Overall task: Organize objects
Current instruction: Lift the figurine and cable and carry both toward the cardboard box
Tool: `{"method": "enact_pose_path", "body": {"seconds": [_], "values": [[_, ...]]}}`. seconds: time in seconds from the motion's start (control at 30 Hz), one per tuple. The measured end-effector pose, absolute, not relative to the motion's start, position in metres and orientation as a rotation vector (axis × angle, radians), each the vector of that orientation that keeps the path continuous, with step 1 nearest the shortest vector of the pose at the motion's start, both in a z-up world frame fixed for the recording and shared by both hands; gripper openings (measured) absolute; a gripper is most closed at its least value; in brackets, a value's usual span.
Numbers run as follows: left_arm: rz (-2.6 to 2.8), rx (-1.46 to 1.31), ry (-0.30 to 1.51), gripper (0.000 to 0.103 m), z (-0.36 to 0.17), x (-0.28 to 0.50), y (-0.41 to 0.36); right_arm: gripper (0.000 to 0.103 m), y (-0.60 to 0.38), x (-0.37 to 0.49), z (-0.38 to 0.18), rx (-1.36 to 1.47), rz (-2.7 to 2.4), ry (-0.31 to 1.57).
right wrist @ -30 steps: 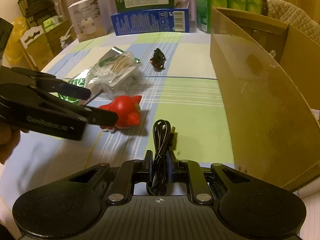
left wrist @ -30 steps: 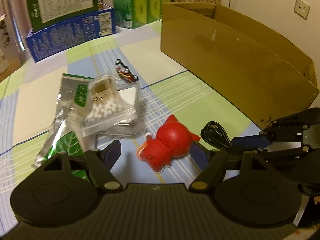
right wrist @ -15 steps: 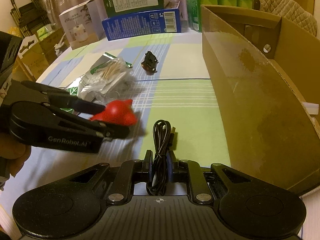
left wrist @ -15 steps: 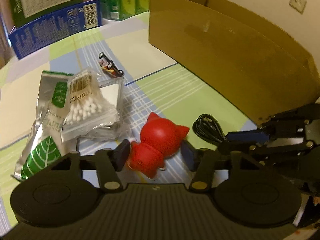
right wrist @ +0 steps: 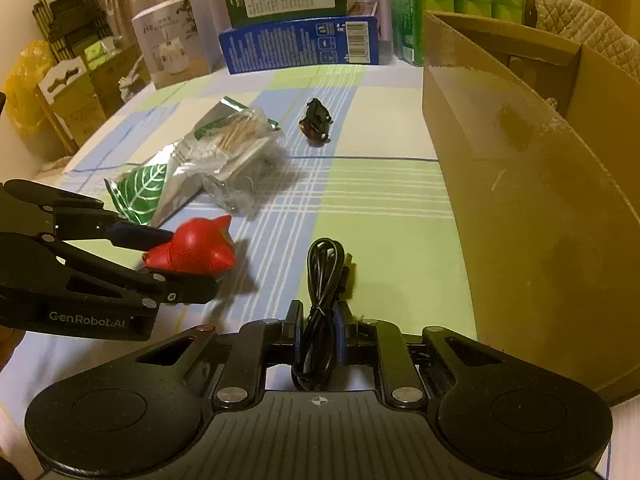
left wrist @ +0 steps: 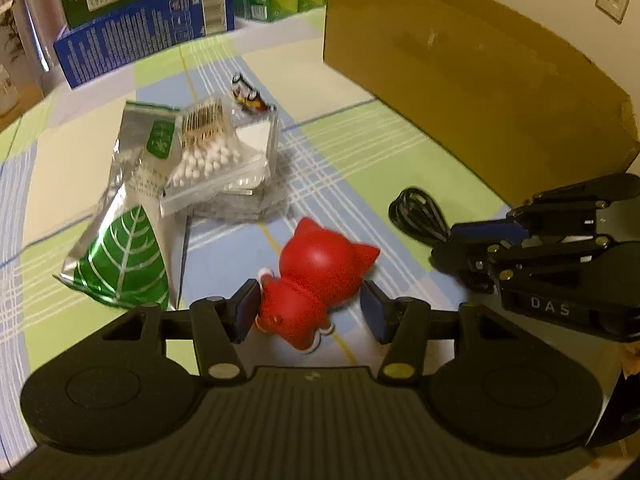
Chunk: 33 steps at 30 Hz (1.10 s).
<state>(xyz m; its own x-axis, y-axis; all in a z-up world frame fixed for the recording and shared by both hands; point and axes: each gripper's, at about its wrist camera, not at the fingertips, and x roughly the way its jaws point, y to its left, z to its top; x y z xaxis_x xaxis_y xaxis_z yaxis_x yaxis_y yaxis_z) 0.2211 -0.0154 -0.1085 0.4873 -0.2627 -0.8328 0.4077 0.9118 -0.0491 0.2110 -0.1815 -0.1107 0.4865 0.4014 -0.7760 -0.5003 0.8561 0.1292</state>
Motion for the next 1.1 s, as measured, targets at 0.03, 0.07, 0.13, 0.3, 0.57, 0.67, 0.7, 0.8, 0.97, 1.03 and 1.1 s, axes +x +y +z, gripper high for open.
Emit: {"method": "enact_pose_path", "body": {"seconds": [0.03,0.07,0.13,0.3,0.57,0.67,0.7,0.8,0.97,1.03,1.1], "values": [[-0.411,0.172,0.98,0.051,-0.11,0.221,-0.016,0.025,-0.181,0.212,-0.112,-0.118,0.549,0.913],[-0.41,0.178,0.978,0.051,-0.111,0.221,-0.016,0.039,-0.181,0.212,-0.112,-0.119,0.546,0.913],[-0.41,0.16,0.973,0.051,-0.11,0.223,-0.014,0.049,-0.181,0.213,-0.113,-0.11,0.545,0.906],[-0.407,0.124,0.962,0.05,-0.107,0.226,-0.013,0.049,-0.177,0.216,-0.114,-0.113,0.547,0.902],[-0.404,0.147,0.976,0.049,-0.111,0.229,-0.013,0.027,-0.172,0.218,-0.116,-0.149,0.539,0.884],[-0.398,0.172,0.977,0.048,-0.114,0.229,-0.016,0.017,-0.173,0.22,-0.116,-0.146,0.531,0.888],[-0.396,0.164,0.98,0.047,-0.114,0.229,-0.015,0.017,-0.174,0.221,-0.115,-0.138,0.531,0.891],[-0.392,0.126,0.987,0.047,-0.113,0.23,-0.013,0.016,-0.175,0.222,-0.114,-0.132,0.53,0.896],[-0.375,0.092,0.987,0.047,-0.11,0.23,-0.013,0.016,-0.173,0.219,-0.108,-0.124,0.543,0.872],[-0.37,0.079,0.982,0.047,-0.109,0.229,-0.013,0.016,-0.172,0.219,-0.105,-0.118,0.543,0.864],[-0.361,0.072,0.975,0.047,-0.107,0.228,-0.013,0.016,-0.172,0.219,-0.104,-0.111,0.538,0.858]]}}
